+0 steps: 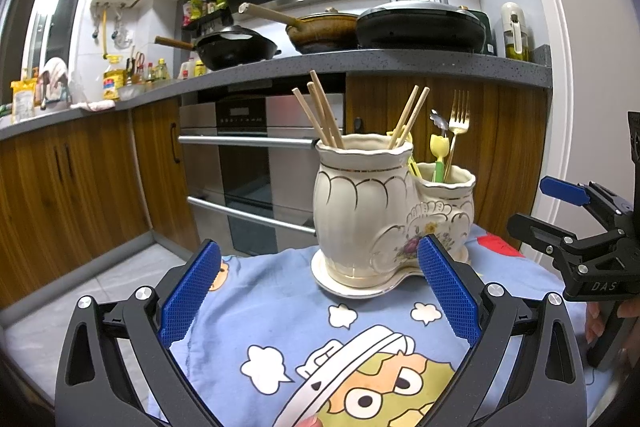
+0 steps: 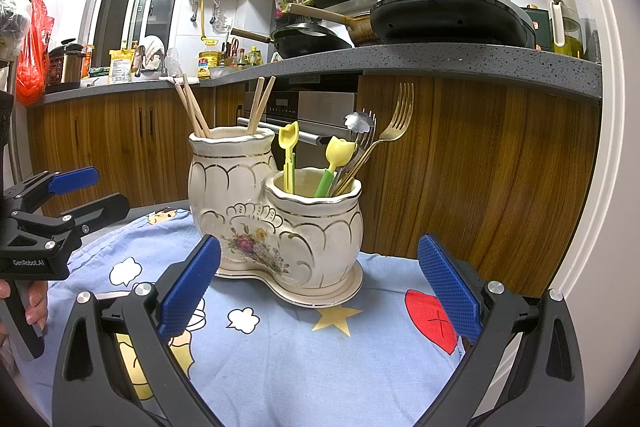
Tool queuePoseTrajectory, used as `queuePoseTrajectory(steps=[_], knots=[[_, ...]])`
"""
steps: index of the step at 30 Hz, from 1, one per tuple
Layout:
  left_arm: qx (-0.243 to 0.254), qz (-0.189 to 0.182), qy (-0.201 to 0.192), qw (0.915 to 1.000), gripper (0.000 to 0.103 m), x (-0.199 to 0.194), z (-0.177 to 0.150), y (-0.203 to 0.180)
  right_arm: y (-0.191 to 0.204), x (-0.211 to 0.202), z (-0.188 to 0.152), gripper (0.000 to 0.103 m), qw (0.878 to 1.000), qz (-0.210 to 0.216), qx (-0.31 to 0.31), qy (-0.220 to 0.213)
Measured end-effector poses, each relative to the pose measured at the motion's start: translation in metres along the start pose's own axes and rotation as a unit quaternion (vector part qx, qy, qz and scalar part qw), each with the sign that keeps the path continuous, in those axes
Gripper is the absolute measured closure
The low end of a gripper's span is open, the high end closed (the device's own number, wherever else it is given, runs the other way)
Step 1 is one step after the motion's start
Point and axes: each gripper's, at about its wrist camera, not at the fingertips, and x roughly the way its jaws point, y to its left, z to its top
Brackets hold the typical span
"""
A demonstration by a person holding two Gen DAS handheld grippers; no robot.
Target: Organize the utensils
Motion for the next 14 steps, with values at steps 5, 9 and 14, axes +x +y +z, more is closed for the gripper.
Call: queuePoseTrajectory(steps=[5,9,14], knots=[[0.000,0.001,0.002,1.0000,0.005,0.0004,-0.0007,0.0004,0.0000,0.0001,0.0001,0.005,1.000,0.000,0.000,0.000],[-0.001,0.005,0.005,1.0000,0.005,0.0018,-0.0005,0.0015,0.0000,0.0001,0.0001,0.005,1.000,0.000,0.000,0.000],[0.000,0.005,0.005,1.0000,0.005,0.0017,-0.0010,0.0019,-0.0001,0.0002,0.0001,0.005,1.000,0.000,0.000,0.001]])
